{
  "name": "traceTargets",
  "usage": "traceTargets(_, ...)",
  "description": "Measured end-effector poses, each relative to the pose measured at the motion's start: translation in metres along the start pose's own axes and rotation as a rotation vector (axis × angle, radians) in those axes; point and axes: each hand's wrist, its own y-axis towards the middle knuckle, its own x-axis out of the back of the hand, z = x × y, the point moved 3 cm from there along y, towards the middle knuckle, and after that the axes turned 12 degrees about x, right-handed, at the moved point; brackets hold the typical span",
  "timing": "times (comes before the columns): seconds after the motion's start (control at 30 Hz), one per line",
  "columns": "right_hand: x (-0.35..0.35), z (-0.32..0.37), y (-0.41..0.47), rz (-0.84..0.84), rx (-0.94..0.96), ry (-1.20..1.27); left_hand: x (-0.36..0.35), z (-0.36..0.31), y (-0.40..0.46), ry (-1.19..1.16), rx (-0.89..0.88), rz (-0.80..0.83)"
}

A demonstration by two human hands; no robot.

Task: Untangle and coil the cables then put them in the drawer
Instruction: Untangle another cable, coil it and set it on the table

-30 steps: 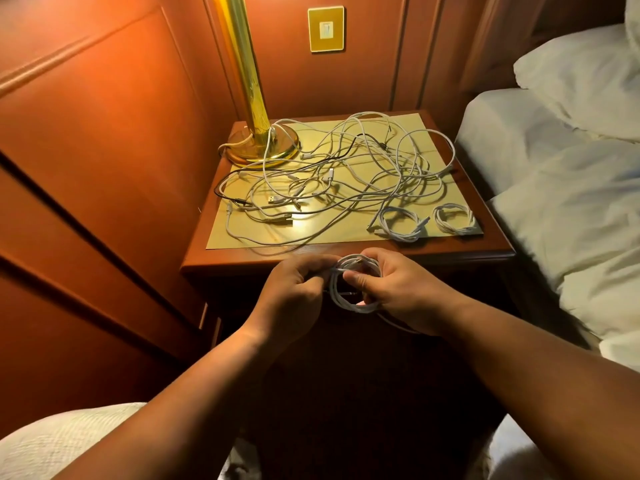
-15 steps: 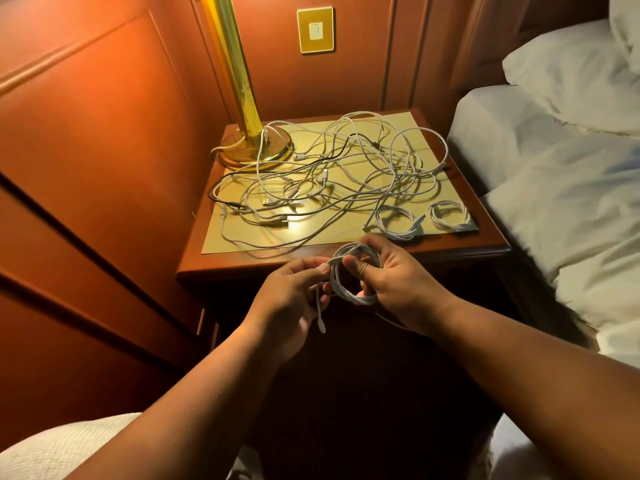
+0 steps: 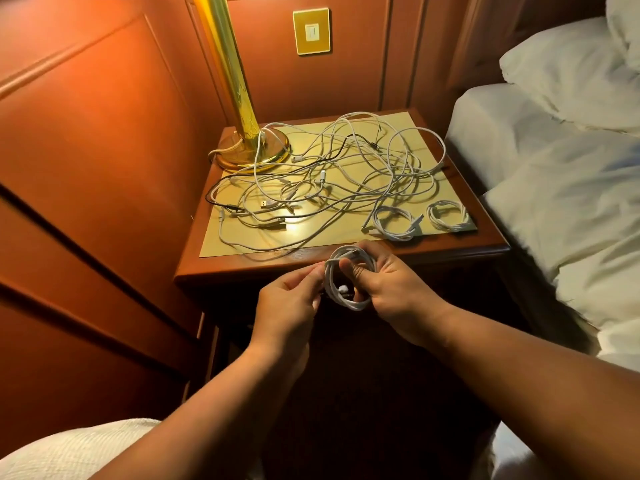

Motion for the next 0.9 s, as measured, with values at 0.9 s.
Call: traceTargets(0.9,-0.007,-0.006,0.003,-0.031,-0.031,0.026,0.0,-0.005,0.011,-0.124,0.21,0.246)
